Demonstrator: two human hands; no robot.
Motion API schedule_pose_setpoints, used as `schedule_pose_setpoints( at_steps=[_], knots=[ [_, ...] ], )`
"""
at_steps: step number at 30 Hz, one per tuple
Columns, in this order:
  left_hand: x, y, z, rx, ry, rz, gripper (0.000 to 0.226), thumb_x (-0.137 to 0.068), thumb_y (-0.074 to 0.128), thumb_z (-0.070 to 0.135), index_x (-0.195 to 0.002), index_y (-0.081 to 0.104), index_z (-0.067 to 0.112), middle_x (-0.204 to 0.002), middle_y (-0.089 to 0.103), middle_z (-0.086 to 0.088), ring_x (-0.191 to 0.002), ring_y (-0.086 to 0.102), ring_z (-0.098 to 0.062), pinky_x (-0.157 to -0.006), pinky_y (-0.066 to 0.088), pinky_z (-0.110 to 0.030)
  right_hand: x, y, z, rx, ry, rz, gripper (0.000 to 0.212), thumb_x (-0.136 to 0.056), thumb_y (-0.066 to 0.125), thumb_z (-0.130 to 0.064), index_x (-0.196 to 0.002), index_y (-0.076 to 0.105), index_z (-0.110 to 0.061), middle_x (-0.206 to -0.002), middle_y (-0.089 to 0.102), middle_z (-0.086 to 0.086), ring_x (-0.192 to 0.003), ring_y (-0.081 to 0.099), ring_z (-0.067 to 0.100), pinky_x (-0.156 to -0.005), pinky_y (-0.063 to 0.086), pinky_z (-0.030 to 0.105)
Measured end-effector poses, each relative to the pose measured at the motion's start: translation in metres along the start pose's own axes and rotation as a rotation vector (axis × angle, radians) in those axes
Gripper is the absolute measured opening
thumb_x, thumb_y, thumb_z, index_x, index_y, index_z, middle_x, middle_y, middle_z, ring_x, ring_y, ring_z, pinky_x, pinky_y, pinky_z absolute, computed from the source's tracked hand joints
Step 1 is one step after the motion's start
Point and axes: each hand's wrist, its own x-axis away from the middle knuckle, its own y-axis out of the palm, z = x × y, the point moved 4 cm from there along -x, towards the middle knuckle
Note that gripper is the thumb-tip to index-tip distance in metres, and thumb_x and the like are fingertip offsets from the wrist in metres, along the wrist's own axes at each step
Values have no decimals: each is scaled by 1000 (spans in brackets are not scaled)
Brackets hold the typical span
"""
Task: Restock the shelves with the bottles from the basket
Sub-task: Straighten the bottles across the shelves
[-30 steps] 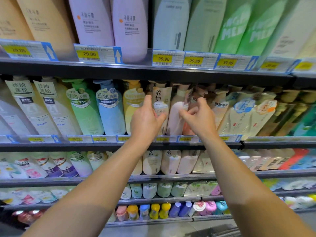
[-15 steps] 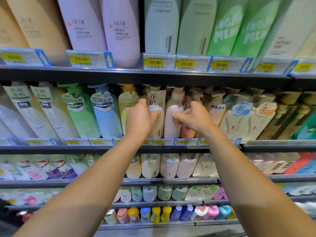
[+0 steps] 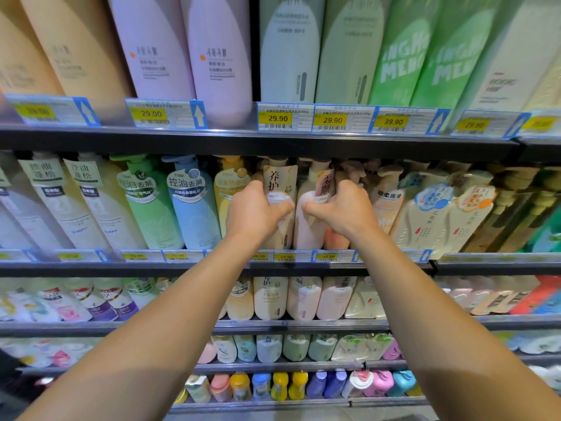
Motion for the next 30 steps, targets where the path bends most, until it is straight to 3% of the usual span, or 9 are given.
schedule_pose_setpoints(
  at_steps=[3,7,10,13,15,18,21,27,30],
  knots=[
    [0,-1,1,-15,-11,24,45,-74,78,52,-84,48,19,-80,56,1,-76,53,-21,-49,29,-29,0,0,0,8,0,8,47,-59,74,-60,-78,57,-21,-75,59,-8,-75,59,17,-51,35,24],
    [-3,-2,-1,-1,-6,13,49,-74,79,53,-70,37,27,-68,43,11,-73,49,-19,-48,25,-26,2,0,-2,96,17,66,55,-60,74,-65,-85,53,-21,-91,63,3,-88,61,26,-65,43,31],
    [-6,-3,-5,11,8,-16,46,-75,80,51,-72,40,29,-70,47,13,-74,52,-18,-55,34,-28,2,-2,-5,136,44,87,55,-62,72,-66,-84,50,-21,-93,63,7,-93,61,30,-67,42,32],
    [-10,-3,-8,38,-10,-95,40,-76,80,49,-87,55,20,-84,67,1,-78,66,-26,-69,55,-38,4,0,-9,151,58,116,53,-65,72,-64,-85,51,-20,-97,67,9,-93,62,33,-67,45,33],
    [-12,-4,-9,66,-40,-153,44,-77,80,47,-97,59,14,-91,71,-7,-80,69,-30,-74,59,-45,6,0,-11,165,66,138,52,-66,73,-63,-86,52,-19,-98,67,10,-94,63,34,-68,45,34],
    [-16,-5,-8,129,-67,-200,39,-78,81,42,-95,60,13,-85,70,-7,-65,68,-21,-62,60,-37,10,1,-14,187,79,183,52,-67,72,-61,-82,47,-18,-97,67,12,-92,62,36,-65,38,33],
    [-17,-5,-7,143,-79,-220,34,-79,81,40,-83,55,18,-74,66,-3,-52,62,-15,-48,51,-28,13,5,-17,200,92,214,57,-67,74,-64,-85,47,-17,-98,67,12,-93,62,36,-65,39,34],
    [-15,-6,-6,152,-88,-233,35,-80,79,40,-78,50,22,-74,65,-3,-51,62,-14,-45,48,-25,18,7,-20,206,107,250,63,-70,74,-67,-94,52,-13,-99,68,13,-94,64,38,-68,44,37],
    [-9,-9,-3,81,-64,-201,37,-80,77,46,-84,51,20,-84,69,-4,-66,69,-20,-60,59,-35,22,5,-21,189,101,238,62,-71,73,-65,-96,51,-13,-100,67,13,-94,63,38,-70,47,39]
  ],
)
